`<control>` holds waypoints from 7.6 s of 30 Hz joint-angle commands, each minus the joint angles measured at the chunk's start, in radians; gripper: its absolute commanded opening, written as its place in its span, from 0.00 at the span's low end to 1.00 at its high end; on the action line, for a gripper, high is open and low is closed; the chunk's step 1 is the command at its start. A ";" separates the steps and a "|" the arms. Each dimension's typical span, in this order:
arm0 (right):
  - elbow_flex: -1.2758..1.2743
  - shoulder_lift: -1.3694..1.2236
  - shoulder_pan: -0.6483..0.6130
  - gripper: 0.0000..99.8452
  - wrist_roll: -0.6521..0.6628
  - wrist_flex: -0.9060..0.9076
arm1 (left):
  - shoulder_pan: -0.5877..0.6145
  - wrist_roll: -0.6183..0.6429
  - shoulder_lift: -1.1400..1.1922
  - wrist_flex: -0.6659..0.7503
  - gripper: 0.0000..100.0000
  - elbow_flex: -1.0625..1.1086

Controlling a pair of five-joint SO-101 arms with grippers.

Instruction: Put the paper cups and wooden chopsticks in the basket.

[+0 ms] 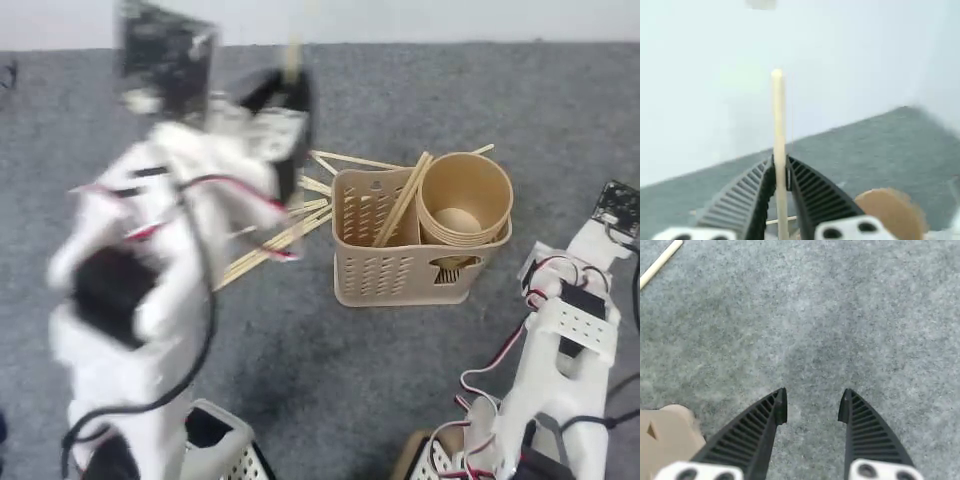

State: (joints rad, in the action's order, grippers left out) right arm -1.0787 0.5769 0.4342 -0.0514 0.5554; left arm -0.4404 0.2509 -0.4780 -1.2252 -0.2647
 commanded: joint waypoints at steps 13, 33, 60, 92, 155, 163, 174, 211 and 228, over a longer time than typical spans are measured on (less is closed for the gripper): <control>0.005 0.010 -0.012 0.18 0.015 -0.018 | -0.083 -0.086 -0.028 0.471 0.01 0.487; 0.005 0.008 -0.038 0.18 0.017 -0.018 | 0.322 -0.364 -0.015 0.009 0.24 0.306; -0.009 0.010 -0.042 0.18 0.057 -0.021 | 0.500 -0.902 0.746 0.224 0.24 0.552; -0.012 0.008 -0.044 0.18 0.078 -0.035 | 0.448 -0.902 0.875 0.006 0.12 0.426; -0.012 0.008 -0.044 0.18 0.078 -0.039 | -0.101 -0.083 -0.143 0.473 0.01 0.661; -0.012 0.008 -0.044 0.18 0.078 -0.039 | -0.123 -0.083 -0.150 0.605 0.02 0.845; -0.012 0.008 -0.044 0.18 0.078 -0.039 | -0.118 -0.083 -0.150 0.555 0.21 0.855; -0.032 0.010 -0.071 0.18 0.081 -0.061 | 0.542 -1.126 0.009 0.322 0.21 1.061; -0.034 0.010 -0.071 0.18 0.081 -0.064 | 0.549 -1.123 0.592 0.358 0.20 0.809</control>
State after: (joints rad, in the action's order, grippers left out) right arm -1.1170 0.5769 0.3698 0.0176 0.5125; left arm 0.1105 -0.8677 0.0882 -0.8784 0.6038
